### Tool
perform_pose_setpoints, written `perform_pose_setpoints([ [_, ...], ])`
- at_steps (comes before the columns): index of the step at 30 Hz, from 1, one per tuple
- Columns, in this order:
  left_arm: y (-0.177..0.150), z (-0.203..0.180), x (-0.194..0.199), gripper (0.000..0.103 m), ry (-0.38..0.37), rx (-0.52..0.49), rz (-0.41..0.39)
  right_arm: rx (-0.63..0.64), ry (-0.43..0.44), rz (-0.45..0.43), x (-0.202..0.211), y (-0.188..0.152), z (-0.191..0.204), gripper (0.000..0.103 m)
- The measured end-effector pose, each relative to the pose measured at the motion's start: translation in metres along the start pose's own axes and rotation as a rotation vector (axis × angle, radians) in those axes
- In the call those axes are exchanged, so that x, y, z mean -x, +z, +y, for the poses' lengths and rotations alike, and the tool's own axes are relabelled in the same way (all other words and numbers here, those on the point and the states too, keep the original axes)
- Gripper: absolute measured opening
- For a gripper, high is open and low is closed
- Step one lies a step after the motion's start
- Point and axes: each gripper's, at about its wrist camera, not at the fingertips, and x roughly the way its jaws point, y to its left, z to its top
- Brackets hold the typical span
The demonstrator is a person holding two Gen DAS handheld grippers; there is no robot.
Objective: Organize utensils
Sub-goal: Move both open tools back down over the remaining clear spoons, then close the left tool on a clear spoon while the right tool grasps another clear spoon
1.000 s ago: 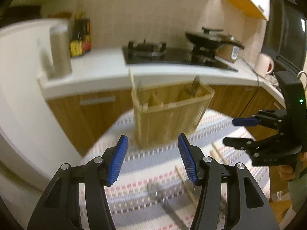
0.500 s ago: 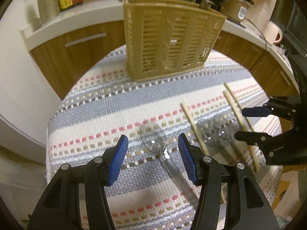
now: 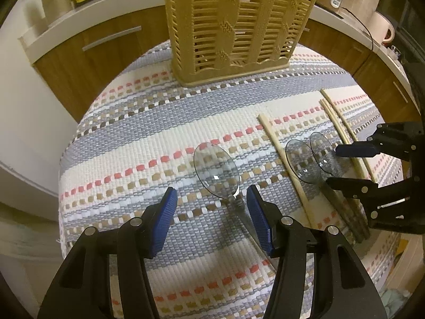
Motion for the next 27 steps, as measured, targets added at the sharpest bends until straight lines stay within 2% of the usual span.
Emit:
perform_pose_setpoints([
  [9,0.017,-0.008,-0.017,0.053,0.002,0.022,0.026,-0.02,0.004,-0.001,-0.005,0.019,-0.002,0.04],
  [19,0.033,-0.017,-0.027,0.053,0.053,0.023,0.022,-0.034,0.016,0.011,-0.013,0.038,-0.006,0.04],
  [21,0.034,-0.019,-0.026,0.048,0.071,0.021,0.017,-0.037,0.018,0.006,-0.014,0.041,-0.007,0.037],
  [24,0.035,-0.02,-0.025,0.034,0.083,0.023,0.008,-0.046,0.016,0.001,-0.016,0.043,-0.012,0.031],
  [27,0.037,-0.019,-0.024,0.033,0.077,0.034,0.0,-0.048,0.027,-0.002,-0.017,0.044,-0.015,0.031],
])
